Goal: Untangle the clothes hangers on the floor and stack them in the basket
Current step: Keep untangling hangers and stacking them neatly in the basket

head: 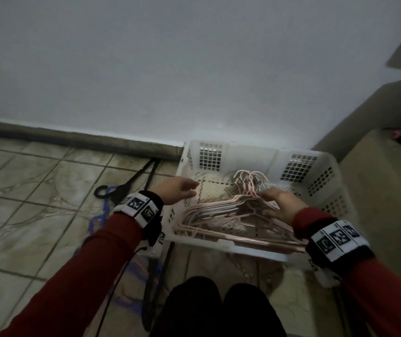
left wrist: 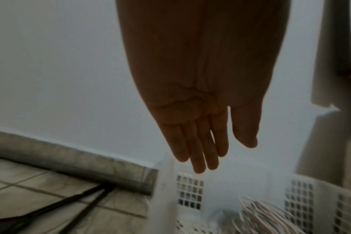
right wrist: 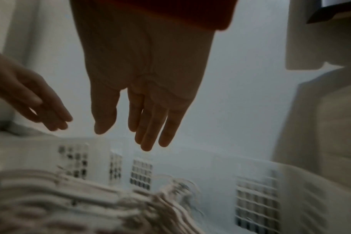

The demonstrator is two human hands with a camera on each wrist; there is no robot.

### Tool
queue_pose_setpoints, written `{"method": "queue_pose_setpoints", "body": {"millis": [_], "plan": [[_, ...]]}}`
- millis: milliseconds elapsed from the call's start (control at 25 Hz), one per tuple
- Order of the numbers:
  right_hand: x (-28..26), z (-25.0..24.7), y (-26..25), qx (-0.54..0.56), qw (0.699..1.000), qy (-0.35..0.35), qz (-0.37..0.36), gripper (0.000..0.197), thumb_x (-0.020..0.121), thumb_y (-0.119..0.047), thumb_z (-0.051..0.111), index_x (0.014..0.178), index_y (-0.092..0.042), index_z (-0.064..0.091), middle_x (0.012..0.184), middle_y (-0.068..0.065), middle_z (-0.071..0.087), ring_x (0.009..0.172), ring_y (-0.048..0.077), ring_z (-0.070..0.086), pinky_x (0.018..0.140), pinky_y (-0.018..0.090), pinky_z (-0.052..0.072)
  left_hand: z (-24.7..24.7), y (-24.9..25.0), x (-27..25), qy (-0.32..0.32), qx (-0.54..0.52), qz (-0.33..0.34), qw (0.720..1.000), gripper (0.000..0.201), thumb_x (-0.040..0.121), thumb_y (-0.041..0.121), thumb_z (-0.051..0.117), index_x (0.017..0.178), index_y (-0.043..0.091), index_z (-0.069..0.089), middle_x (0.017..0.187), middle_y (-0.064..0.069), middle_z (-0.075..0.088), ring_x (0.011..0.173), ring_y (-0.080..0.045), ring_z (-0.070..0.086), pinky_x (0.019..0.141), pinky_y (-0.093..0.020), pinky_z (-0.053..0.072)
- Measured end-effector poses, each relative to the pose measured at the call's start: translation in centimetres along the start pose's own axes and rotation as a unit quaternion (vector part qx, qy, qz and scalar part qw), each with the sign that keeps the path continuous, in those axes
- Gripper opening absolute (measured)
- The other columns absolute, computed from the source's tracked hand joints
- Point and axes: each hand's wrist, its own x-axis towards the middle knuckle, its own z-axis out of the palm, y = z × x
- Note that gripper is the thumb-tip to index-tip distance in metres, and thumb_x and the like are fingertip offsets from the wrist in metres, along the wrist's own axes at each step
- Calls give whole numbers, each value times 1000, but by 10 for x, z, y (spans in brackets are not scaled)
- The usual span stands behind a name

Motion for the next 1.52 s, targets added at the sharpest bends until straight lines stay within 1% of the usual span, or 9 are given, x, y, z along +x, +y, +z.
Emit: {"method": "queue_pose_setpoints", "body": {"millis": [160, 320, 560, 720, 920, 1040, 1160, 1280, 1520], "plan": [[12, 4, -92, 73, 985, 83, -131, 37, 82, -10, 63, 118, -4, 57, 114, 17, 62, 103, 25, 60, 92, 21, 41, -11, -51, -67, 165, -138, -44, 976, 33, 92, 12, 52, 124, 6, 55, 122, -7, 62, 113, -16, 57, 95, -24, 40], [23, 39, -181, 145, 962, 68, -221, 24, 86, -11, 57, 108, -2, 62, 103, 17, 63, 91, 23, 59, 79, 22, 40, 21, -120, -121, 263, -237, -158, 922, 28, 89, 3, 53, 115, 3, 61, 114, -17, 66, 107, -30, 61, 88, -29, 43], [53, 144, -264, 1, 960, -232, -154, 34, 97, -15, 35, 120, 6, 49, 127, 27, 51, 117, 36, 48, 94, 40, 39, 125, -186, -176, 249, -290, -348, 856, 27, 88, 6, 55, 112, -3, 63, 110, -15, 66, 107, -27, 60, 89, -34, 43], [53, 176, -234, -138, 937, -301, -109, 41, 94, -13, 34, 134, -6, 38, 142, 19, 38, 126, 38, 41, 101, 52, 38, 173, -193, -191, 257, -272, -447, 813, 25, 88, 13, 56, 110, 3, 64, 113, -20, 67, 109, -32, 60, 95, -36, 43], [69, 195, -238, -180, 930, -314, -59, 41, 93, -18, 39, 131, -2, 39, 137, 24, 41, 125, 40, 42, 99, 49, 38, 150, -192, -153, 305, -285, -406, 813, 28, 92, 15, 50, 116, 3, 58, 117, -22, 63, 107, -34, 59, 92, -39, 46], [69, 215, -239, -191, 928, -318, -47, 39, 95, -13, 34, 130, 3, 41, 137, 22, 43, 125, 35, 44, 91, 37, 40, 129, -195, -116, 270, -254, -393, 842, 34, 91, 12, 50, 123, -2, 51, 122, -23, 58, 112, -34, 56, 92, -38, 43], [69, 216, -245, -126, 942, -303, 71, 39, 98, -5, 25, 132, 11, 34, 129, 37, 44, 113, 51, 48, 80, 55, 46, 121, -198, -88, 190, -180, -429, 865, 45, 92, 23, 51, 130, -1, 42, 134, -23, 45, 125, -34, 43, 101, -37, 36], [73, 214, -250, -141, 935, -310, 96, 44, 99, -15, 28, 137, 8, 28, 136, 38, 34, 122, 52, 38, 93, 58, 41, 122, -199, -79, 165, -164, -436, 870, 50, 89, 22, 56, 131, 0, 40, 137, -21, 41, 129, -33, 39, 104, -36, 33], [83, 215, -242, -64, 950, -292, 87, 38, 97, -12, 33, 129, 4, 41, 132, 23, 49, 120, 36, 49, 99, 42, 45, 115, -198, -81, 129, -145, -461, 866, 43, 89, 25, 57, 123, 1, 47, 128, -18, 55, 120, -29, 52, 95, -32, 40]]}}
